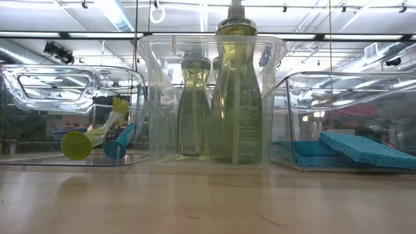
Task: Pick & Place Kitchen Sink Supplies
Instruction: Put the yellow dishwashing brush into the left transparent bin
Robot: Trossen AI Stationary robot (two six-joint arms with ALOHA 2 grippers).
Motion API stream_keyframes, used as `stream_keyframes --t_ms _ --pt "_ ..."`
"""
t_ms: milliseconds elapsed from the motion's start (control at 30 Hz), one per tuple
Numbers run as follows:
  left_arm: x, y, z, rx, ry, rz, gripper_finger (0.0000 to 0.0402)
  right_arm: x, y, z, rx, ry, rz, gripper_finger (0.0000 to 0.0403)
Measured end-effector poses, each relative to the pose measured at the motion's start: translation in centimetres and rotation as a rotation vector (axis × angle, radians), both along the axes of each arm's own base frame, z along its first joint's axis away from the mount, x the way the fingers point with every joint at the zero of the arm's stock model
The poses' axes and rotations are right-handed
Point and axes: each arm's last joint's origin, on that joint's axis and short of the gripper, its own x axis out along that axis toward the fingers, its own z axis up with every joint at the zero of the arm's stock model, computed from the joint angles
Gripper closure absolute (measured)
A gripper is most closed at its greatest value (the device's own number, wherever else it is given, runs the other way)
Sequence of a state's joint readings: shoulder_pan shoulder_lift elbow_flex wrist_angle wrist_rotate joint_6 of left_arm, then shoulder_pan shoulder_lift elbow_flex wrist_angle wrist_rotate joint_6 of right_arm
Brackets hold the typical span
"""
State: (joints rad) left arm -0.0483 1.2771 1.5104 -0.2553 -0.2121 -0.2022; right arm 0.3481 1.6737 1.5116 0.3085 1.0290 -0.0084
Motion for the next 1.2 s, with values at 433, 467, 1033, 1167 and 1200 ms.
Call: stream_keyframes --t_ms 433,467,1033,1167,1200 --pt "2.3 0.1 -1.5 -0.013 0.039 0.065 0.0122 0.1 -0.4 0.0 -0.002 0.006 -0.013 0.0384" --pt "2.3 0.1 -1.5 -0.013 0.037 0.067 0.0131 0.1 -0.4 -0.1 -0.004 0.011 -0.013 0.0384" --pt "2.3 0.1 -1.4 -0.015 0.031 0.094 0.0330 0.1 -0.4 -0.2 -0.036 0.042 -0.014 0.0378" --pt "2.3 0.1 -1.4 -0.016 0.032 0.087 0.0356 0.2 -0.4 -0.2 -0.039 0.047 -0.013 0.0353" --pt "2.3 0.0 -1.4 -0.015 0.032 0.085 0.0356 0.2 -0.4 -0.2 -0.038 0.046 -0.010 0.0347"
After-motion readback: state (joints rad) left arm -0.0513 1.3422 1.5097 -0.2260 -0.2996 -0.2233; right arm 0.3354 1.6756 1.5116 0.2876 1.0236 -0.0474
